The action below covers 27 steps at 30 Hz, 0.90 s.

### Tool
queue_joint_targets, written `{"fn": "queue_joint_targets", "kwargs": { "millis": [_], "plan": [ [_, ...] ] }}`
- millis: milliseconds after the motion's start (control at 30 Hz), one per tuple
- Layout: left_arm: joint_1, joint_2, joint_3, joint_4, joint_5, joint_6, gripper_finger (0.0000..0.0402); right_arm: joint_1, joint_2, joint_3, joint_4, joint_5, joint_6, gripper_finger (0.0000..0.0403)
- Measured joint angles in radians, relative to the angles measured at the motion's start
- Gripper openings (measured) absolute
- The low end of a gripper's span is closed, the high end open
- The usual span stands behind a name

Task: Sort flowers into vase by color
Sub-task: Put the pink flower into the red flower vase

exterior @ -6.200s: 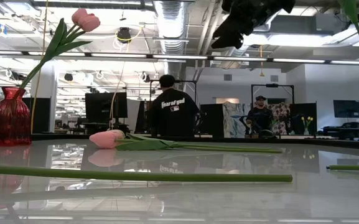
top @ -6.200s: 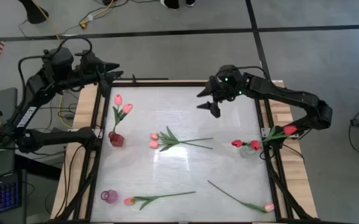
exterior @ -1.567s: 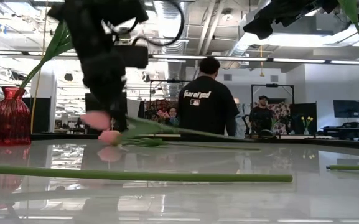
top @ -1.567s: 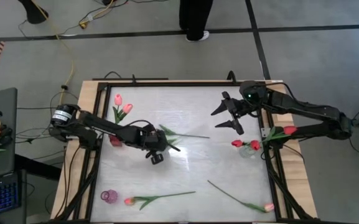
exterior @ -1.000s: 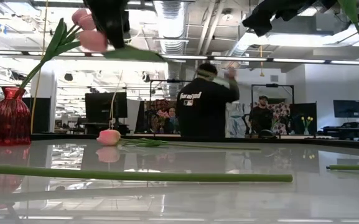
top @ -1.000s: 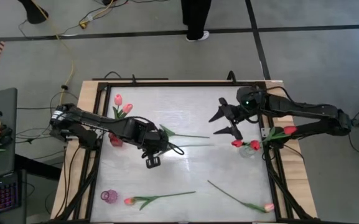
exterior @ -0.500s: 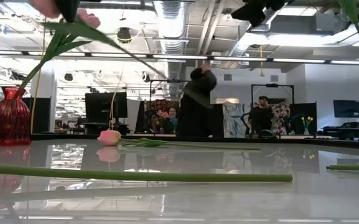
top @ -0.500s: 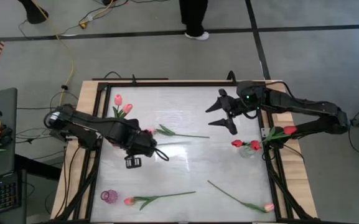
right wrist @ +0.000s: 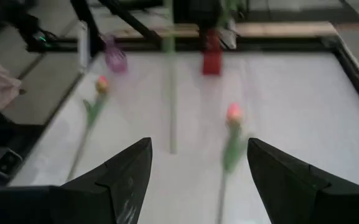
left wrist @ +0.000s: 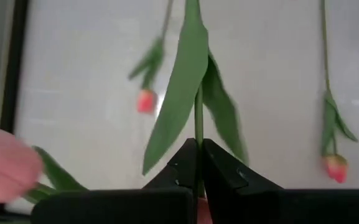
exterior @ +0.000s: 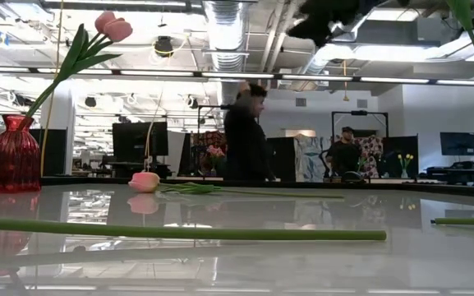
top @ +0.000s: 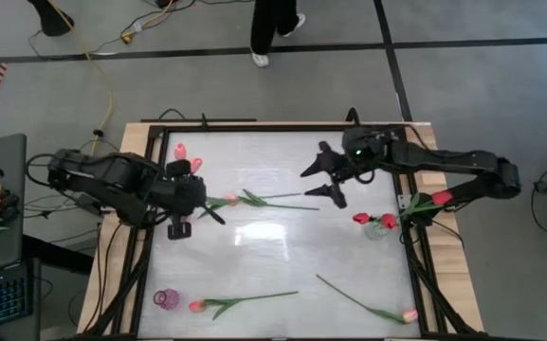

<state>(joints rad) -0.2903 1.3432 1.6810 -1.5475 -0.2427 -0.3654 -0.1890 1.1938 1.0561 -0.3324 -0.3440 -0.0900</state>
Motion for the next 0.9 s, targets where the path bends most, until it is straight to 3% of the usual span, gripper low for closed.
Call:
{"fn": "queue_joint_targets", "kwargs": {
  "millis": [167,433,900],
  "plan": [
    [0.020,0.007,0.000,0.001,-0.031,0.066,0.0000,0.036,0.111,0.083,0.051,-0.023,0.030,0.0290],
    [0.028,0.083,-0.001,-0.002,-0.034,0.111,0.0000,0.055,0.257,0.304,-0.176,0.037,-0.011,0.0290],
    [0.029,0.117,-0.002,0.021,-0.101,0.117,0.0000,0.097,0.400,0.335,-0.199,0.087,-0.004,0.0290]
  ]
}}
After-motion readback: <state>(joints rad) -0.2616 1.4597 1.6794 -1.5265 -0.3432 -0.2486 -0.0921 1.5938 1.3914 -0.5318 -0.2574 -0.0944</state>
